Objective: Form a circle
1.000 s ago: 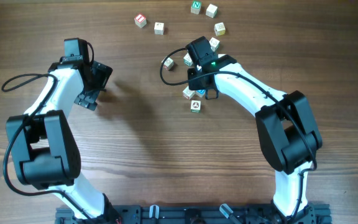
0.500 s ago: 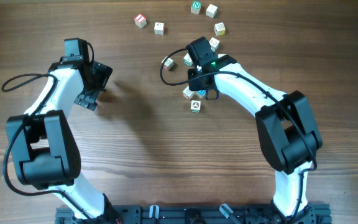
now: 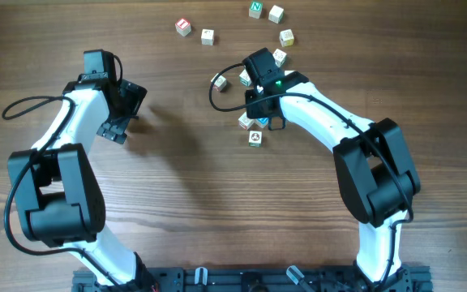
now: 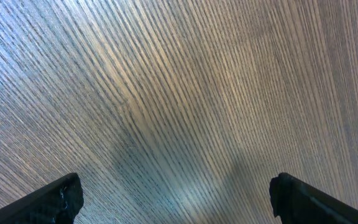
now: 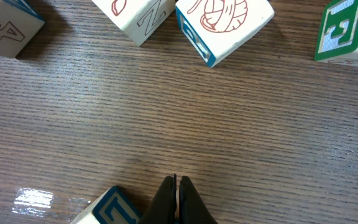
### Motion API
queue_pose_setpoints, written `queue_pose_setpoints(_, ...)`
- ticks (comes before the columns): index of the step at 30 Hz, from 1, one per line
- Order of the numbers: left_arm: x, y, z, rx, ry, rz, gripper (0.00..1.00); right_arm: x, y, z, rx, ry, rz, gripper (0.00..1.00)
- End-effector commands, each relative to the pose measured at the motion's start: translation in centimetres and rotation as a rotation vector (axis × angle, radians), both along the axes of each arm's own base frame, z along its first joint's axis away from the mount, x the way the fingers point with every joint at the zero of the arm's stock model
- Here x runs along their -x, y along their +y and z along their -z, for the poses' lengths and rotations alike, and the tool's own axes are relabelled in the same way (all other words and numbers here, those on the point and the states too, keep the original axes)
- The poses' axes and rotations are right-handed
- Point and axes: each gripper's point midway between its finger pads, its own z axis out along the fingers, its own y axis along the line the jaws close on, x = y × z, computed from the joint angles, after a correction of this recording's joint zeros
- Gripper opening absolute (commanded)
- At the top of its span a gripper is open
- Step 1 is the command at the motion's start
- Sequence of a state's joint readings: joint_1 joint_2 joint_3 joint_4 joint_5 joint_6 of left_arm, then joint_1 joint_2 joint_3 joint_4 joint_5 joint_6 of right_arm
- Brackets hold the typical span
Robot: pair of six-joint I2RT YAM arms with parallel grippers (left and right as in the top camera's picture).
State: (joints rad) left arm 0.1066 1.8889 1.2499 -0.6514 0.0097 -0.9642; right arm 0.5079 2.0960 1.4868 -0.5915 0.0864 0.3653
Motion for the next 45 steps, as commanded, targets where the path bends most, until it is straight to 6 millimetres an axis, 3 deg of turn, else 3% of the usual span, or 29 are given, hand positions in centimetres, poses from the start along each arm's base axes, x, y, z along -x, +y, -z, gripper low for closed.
queue_pose_setpoints(1, 0.0, 0.0, 0.4, 0.004, 0.010, -0.010, 1.00, 0.3, -0.1, 0.0, 0.005, 0.004, 0.001, 0.05)
queue_pose_setpoints(22, 0.0, 0.0, 0.4, 0.004, 0.010, -0.010, 1.00, -0.7, -0.9, -0.5, 0.042, -0.043, 0.054, 0.05)
queue_pose_setpoints(25, 0.0, 0.0, 0.4, 0.004, 0.010, -0.010, 1.00, -1.3, -0.7, -2.0, 0.025, -0.070, 0.067, 0.05)
queue_pose_setpoints(30, 0.0, 0.0, 0.4, 0.004, 0.010, -0.010, 1.00, -1.9, -0.4, -7.3, -0.040, -0.164, 0.092, 0.04)
queue_pose_setpoints(32, 0.0, 0.0, 0.4, 0.004, 0.010, -0.010, 1.00, -1.7, -0.5, -8.2, -0.045, -0.174, 0.090, 0.05)
queue_pose_setpoints(34, 0.0, 0.0, 0.4, 0.004, 0.010, -0.010, 1.00, -1.5, -0.6, -7.9, -0.036, -0.164, 0.079, 0.05)
queue_pose_setpoints(38, 0.0, 0.0, 0.4, 0.004, 0.010, -0.010, 1.00, -1.2, -0.7, -4.8, -0.014, -0.127, 0.076, 0.05)
queue_pose_setpoints(42, 0.0, 0.0, 0.4, 0.004, 0.010, -0.010, 1.00, -1.3, 0.7, -2.2, -0.045, -0.084, 0.011, 0.05)
queue_pose_setpoints(45, 0.0, 0.0, 0.4, 0.004, 0.010, -0.010, 1.00, -1.1, 0.8, -1.4, -0.039, -0.065, -0.008, 0.05)
